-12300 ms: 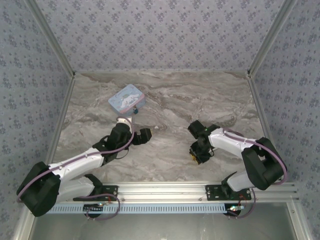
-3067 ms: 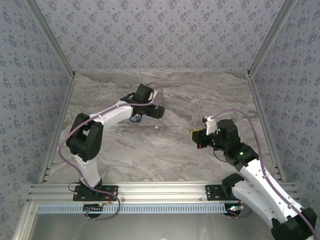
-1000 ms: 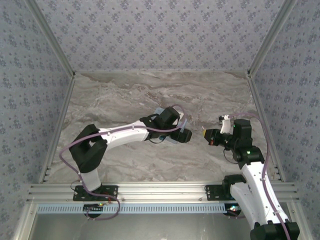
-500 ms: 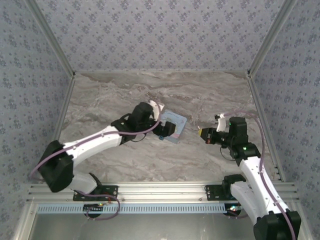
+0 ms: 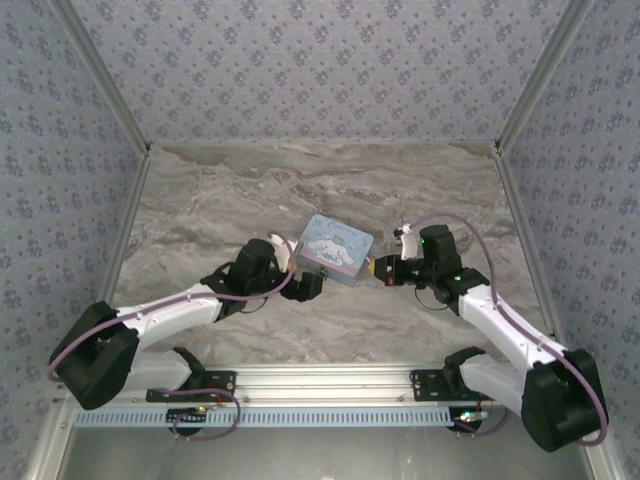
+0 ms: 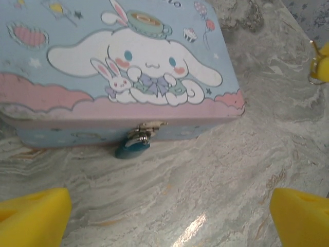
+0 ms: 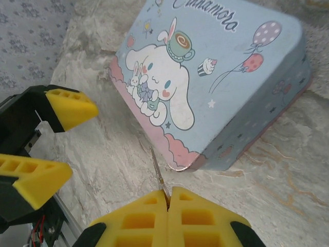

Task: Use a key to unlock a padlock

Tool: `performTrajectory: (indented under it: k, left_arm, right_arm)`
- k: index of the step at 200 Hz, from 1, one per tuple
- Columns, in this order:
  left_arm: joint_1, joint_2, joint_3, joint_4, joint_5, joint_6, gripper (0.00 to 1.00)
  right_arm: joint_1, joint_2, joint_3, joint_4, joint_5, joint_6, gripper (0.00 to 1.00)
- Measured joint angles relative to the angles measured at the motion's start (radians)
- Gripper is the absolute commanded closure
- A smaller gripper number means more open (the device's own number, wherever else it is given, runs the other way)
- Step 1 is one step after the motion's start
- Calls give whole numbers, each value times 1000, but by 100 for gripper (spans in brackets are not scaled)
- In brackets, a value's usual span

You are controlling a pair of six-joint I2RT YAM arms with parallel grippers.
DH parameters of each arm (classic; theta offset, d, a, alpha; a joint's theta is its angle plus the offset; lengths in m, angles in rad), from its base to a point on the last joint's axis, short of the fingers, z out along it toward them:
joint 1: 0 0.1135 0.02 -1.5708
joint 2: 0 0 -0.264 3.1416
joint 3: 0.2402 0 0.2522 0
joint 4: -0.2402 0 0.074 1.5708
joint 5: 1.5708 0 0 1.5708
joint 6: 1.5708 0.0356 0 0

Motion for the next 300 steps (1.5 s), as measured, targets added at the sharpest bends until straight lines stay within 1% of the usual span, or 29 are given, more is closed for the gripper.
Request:
performTrajectory:
  k: [50,107,155,192,213,286,300]
  left_arm:
    - [6,86,-47,142,34,-43,2]
    - [20,152,-52,207,68,-71,1]
    - [21,212,-50,267,95,-101,2]
    - [21,275,-34,301,101,-120,3]
    - [21,308,-16,324,103,-130,5]
    - [20,388,14,384,100,-151,18]
    - [18,401,20,389,100,-151,19]
  right_arm:
    - [26,140,40,97,-2,19,100]
    - [28,275,80,196,-18,46,100]
    - [31,348,107,244,-35,49,100]
    - [30,383,108,243,-35,49,100]
    - [29,383,108,238,-35,48,100]
    - [27,383,111,224,-35,29,100]
    - [27,383,113,221,-35,22,100]
